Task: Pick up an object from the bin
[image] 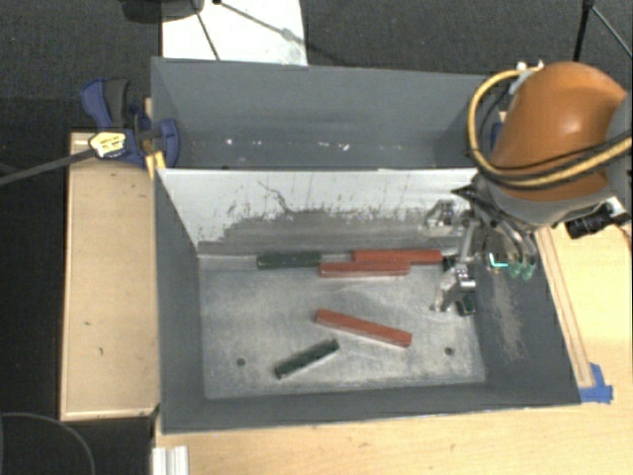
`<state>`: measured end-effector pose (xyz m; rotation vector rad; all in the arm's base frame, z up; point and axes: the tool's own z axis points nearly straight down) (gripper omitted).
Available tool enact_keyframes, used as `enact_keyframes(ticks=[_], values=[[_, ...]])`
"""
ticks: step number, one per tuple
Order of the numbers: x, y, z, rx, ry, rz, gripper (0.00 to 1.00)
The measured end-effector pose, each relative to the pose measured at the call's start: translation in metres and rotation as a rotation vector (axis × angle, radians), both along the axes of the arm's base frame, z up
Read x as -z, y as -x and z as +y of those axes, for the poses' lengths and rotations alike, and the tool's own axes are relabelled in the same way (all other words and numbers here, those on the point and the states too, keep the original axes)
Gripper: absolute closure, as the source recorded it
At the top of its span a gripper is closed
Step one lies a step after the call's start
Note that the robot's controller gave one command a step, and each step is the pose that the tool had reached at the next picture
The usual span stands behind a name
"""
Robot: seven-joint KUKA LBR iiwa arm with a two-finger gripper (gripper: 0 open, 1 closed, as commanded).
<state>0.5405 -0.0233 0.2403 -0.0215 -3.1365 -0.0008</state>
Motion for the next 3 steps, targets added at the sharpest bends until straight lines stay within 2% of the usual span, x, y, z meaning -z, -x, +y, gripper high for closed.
enact_keyframes(ticks=[1, 2, 3], values=[[-0.004, -0.001, 0.0, -0.001, 0.001, -0.008, 0.0], [0.062, 0.006, 0.022, 0.019, 0.0, -0.013, 0.0], [0.082, 0.043, 0.063, 0.149, 0.001, -0.002, 0.0]])
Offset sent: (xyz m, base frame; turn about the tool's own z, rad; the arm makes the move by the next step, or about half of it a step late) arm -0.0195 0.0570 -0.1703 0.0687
